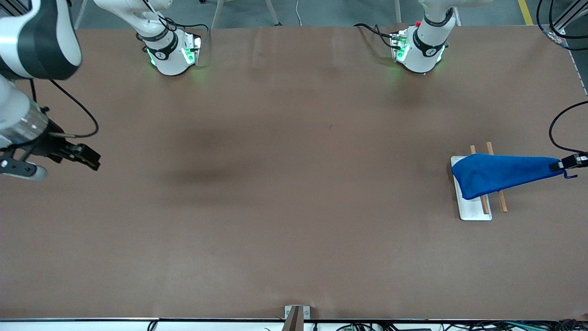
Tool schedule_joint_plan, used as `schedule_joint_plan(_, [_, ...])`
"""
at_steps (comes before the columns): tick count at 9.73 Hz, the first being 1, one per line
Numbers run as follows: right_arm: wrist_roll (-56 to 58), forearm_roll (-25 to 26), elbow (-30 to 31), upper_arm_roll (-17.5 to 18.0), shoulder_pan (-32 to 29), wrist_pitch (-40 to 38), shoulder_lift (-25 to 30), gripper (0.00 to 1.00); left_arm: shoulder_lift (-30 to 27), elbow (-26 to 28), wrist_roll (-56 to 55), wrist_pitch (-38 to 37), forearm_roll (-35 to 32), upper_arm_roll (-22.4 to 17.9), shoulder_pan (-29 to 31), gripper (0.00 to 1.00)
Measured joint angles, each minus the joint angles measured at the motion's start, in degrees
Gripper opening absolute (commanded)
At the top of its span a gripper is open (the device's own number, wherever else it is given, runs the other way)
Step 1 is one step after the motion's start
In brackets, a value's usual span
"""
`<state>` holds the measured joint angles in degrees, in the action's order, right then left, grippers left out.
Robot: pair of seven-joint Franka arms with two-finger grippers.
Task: Right arm passes towel to left arm to hang
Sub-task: 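Lower the towel over the wooden dowels with the left gripper, then release the towel onto the dowels and raise the left gripper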
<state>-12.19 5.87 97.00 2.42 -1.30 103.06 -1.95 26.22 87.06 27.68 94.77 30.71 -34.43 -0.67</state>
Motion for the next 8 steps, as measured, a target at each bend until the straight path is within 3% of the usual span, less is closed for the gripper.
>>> schedule_joint_plan(3, [5.6,-0.3,-1.5,-3.9,-1.1,-8.5,4.9,1.0,5.1,0.0,-0.6,3.1,4.7,0.0,0.4,0.04])
schedule_joint_plan(5, [8.0,-1.2,-7.8,-6.0,-0.9,-14.1,5.4,1.0,8.6,0.0,-0.6,4.1,7.3,0.0,0.4,0.06])
schedule_joint_plan(6, [8.2,-1.3,-9.1,-6.1,-0.5,-15.0,5.3,1.0,9.4,-0.1,-0.6,4.5,7.5,0.0,0.4,0.41])
schedule_joint_plan(7, [8.2,-1.3,-9.4,-6.1,0.3,-14.9,4.9,1.0,9.9,-0.1,-0.6,4.8,7.8,0.0,0.5,0.99])
schedule_joint_plan(8, [8.1,-1.3,-9.4,-6.1,0.7,-14.6,4.4,1.0,10.2,-0.1,-0.5,5.4,8.5,0.0,0.5,1.0])
